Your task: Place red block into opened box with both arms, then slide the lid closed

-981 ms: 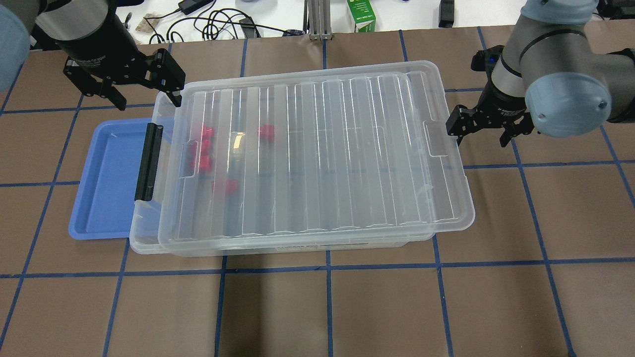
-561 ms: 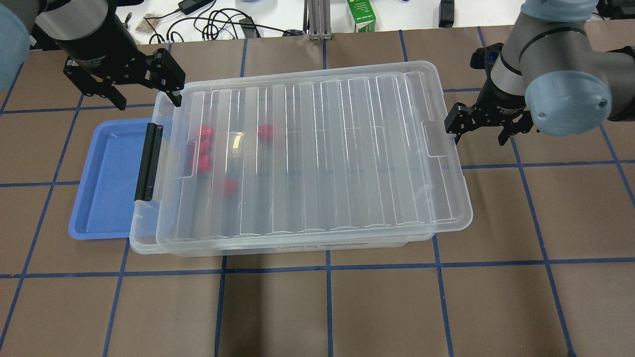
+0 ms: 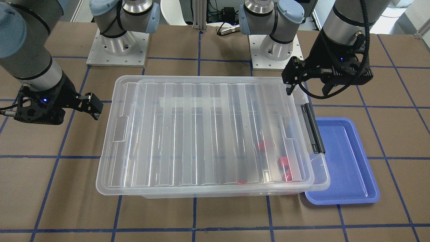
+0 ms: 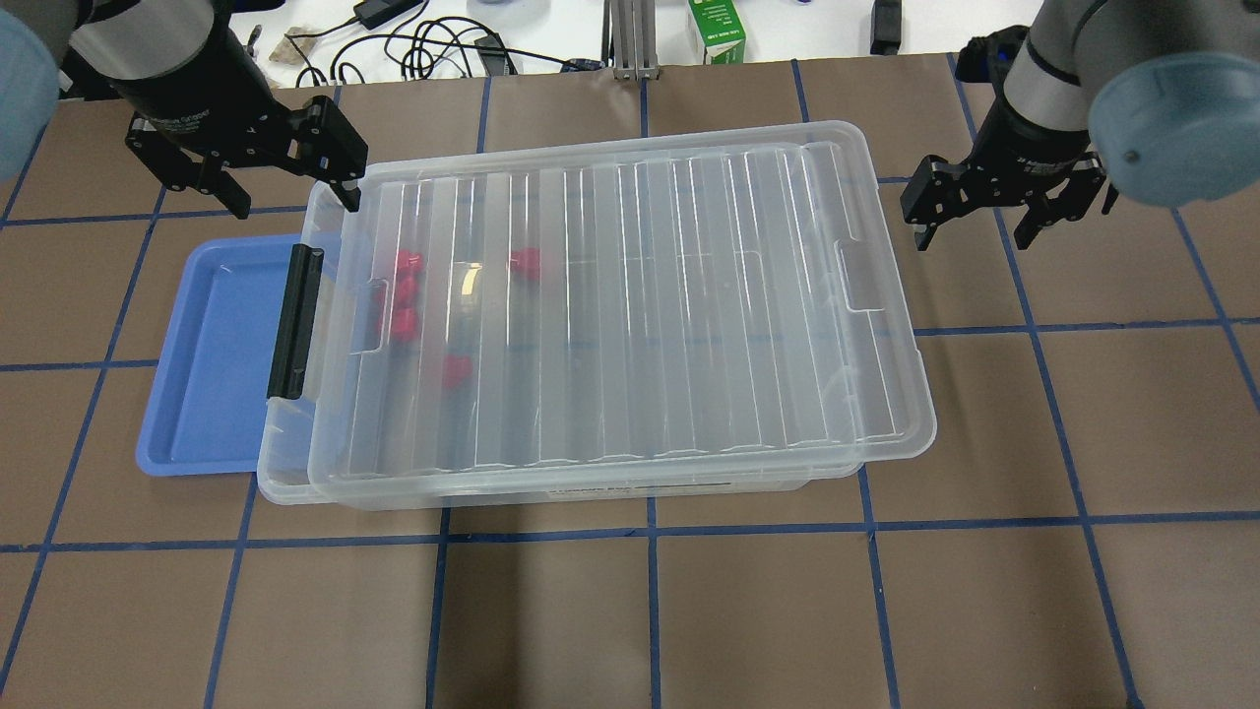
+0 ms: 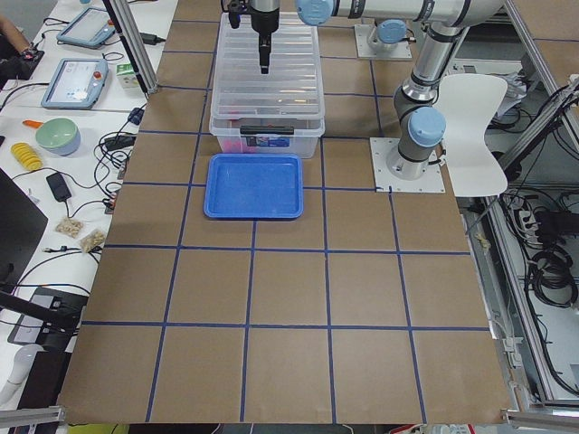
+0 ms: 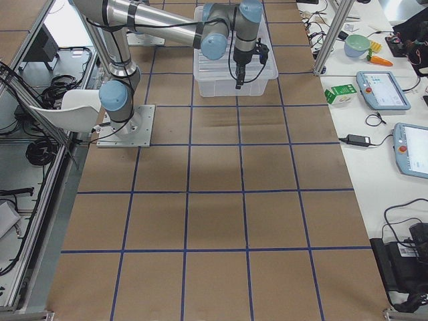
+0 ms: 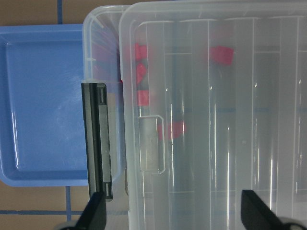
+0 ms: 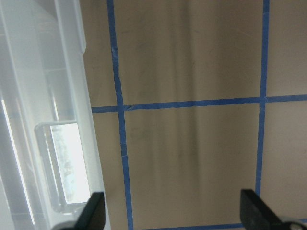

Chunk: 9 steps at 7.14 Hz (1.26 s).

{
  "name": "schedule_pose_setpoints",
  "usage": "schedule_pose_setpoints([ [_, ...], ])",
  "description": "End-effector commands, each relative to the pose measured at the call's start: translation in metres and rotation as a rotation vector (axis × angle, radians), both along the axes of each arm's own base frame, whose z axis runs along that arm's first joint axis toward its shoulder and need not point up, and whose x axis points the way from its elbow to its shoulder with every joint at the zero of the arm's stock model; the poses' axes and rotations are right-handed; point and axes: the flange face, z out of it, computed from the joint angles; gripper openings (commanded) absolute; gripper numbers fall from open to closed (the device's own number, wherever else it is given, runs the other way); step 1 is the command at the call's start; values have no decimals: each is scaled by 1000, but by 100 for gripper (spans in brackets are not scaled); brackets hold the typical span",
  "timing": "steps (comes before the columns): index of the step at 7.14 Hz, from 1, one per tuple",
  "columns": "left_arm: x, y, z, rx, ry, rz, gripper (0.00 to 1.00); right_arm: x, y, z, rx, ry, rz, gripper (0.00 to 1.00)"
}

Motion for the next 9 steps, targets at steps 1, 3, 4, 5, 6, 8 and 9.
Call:
schedule_pose_setpoints([
  [1,0,0,0,0,-2,0,100,8,40,67,21,-14,-14,100],
  [3,0,0,1,-3,0,0,100,43,79,99,0,-13,52,100],
  [4,0,0,1,-3,0,0,100,65,88,94,9,-14,99,100],
  [5,0,0,1,-3,0,0,100,70,94,78,41,-11,72,100],
  [6,0,0,1,-3,-2,0,100,71,99,77,43,-7,7,100],
  [8,0,0,1,-3,0,0,100,63,97,79,41,4,3,100],
  [9,0,0,1,-3,0,0,100,65,99,79,40,-2,0,100],
])
